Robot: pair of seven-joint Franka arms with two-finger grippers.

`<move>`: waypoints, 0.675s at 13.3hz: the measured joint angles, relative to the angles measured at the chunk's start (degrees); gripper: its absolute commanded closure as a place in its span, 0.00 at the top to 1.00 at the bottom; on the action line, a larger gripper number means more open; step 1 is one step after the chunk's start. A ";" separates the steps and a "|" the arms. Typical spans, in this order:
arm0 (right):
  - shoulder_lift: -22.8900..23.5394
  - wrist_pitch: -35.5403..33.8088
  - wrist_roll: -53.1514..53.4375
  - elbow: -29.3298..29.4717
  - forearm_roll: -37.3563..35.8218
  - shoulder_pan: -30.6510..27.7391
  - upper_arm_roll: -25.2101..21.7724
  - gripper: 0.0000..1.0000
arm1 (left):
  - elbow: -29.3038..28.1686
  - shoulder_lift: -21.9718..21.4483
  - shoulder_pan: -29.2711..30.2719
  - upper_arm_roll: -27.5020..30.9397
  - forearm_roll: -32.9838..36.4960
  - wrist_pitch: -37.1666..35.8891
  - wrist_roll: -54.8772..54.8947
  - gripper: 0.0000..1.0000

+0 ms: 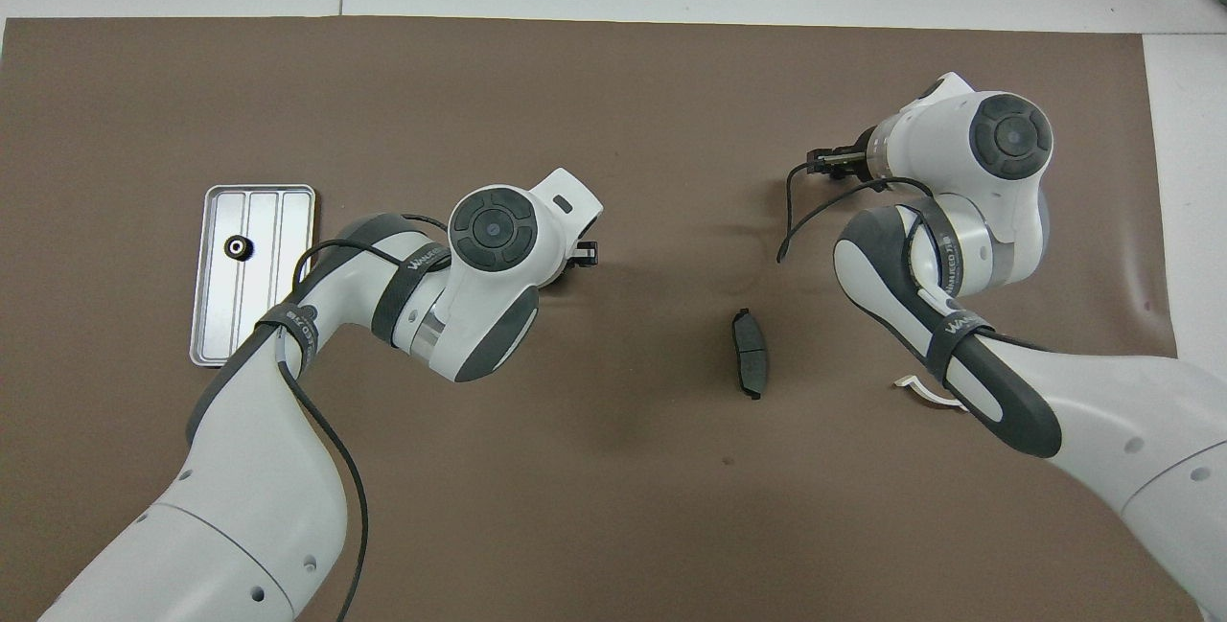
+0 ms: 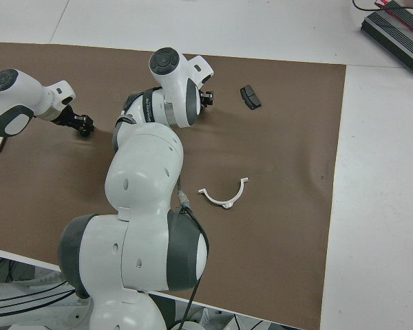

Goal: Pick bearing gear from pile to tray
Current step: 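Reach the left gripper to the second bearing and grasp it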

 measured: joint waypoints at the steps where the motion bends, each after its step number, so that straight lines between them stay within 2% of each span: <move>1: 0.32 0.60 -0.01 -0.05 0.00 0.00 0.00 0.65 | -0.13 -0.27 0.00 0.08 0.19 -0.34 0.03 0.24; 4: 0.49 1.79 -0.02 0.19 0.00 -0.20 -0.06 0.71 | -0.40 -0.54 -0.19 0.09 0.49 -0.63 0.07 0.00; 7: -0.52 0.19 -0.02 2.53 0.00 -1.80 -0.11 0.72 | -0.13 -0.60 -0.20 0.11 0.50 -2.02 0.02 0.00; 9: -0.76 -0.30 -0.02 2.92 0.00 -2.31 -0.13 0.77 | 2.08 -0.62 1.00 0.59 0.48 -6.40 -0.14 0.00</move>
